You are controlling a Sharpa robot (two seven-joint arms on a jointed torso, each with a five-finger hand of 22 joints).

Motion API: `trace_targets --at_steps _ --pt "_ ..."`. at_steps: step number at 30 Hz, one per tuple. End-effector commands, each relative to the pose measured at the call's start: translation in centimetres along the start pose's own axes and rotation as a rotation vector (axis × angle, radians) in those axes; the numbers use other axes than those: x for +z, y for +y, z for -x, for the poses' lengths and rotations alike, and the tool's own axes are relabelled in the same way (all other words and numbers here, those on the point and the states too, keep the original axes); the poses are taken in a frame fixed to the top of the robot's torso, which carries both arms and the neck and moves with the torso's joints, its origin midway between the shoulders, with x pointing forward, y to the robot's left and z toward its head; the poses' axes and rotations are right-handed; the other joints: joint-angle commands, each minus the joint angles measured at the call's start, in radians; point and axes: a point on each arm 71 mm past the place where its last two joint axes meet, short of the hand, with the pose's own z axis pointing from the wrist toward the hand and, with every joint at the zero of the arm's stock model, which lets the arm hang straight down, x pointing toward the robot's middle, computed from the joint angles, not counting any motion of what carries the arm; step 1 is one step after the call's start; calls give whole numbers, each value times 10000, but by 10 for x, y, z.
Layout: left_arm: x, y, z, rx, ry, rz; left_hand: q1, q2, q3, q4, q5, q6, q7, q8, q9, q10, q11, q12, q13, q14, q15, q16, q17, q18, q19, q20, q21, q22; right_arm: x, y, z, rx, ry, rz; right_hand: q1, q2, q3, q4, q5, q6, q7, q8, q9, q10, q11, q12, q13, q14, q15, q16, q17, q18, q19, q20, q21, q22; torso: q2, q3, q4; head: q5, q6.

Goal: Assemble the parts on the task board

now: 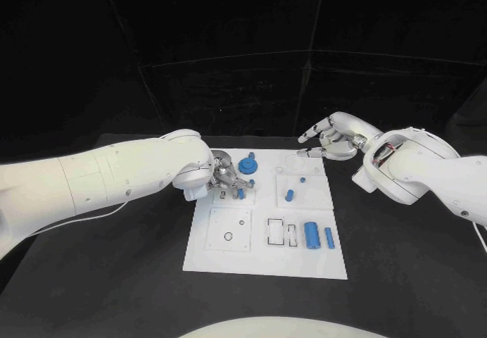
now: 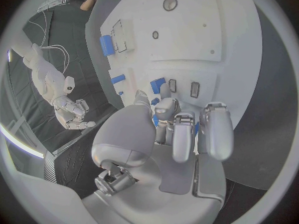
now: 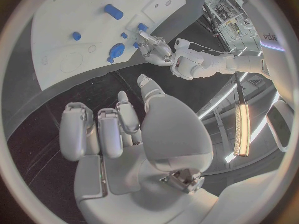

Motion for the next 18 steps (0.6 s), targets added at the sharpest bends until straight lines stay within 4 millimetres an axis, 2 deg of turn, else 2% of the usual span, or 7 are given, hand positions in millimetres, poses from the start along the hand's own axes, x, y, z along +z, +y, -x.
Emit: trace_targets --at_steps 1,12,18 --pt "0 -2 0 166 93 -51 103 10 1 -62 -21 -52 -6 65 17 22 -8 35 20 1056 -58 31 2633 -106 89 -58 -44 -17 1 1 0 -41 71 30 -60 27 -43 -6 29 22 -70 49 12 -12 -46 -27 -9 490 -51 -33 242 96 -38 -50 -51 -9 -4 0 8 -5 -20" --pt "0 -3 -2 402 237 2 283 -57 41 -233 -22 -124 -10 184 107 33 -11 65 45 1056 -60 31 2633 -106 77 -57 -33 8 2 2 -1 -41 124 41 -56 30 -47 -2 42 24 -72 53 12 -10 -47 -25 -8 491 -52 -34 244 96 -37 -51 -52 -10 2 2 2 7 -42" --pt "1 -2 -3 513 211 99 387 -18 120 -319 -19 -160 -12 235 145 25 -13 63 38 1056 -61 31 2633 -105 71 -58 -30 16 2 2 -1 -42 129 34 -53 33 -51 1 52 25 -73 57 12 -8 -48 -23 -8 492 -54 -34 245 96 -37 -52 -53 -11 -2 1 11 2 -36"
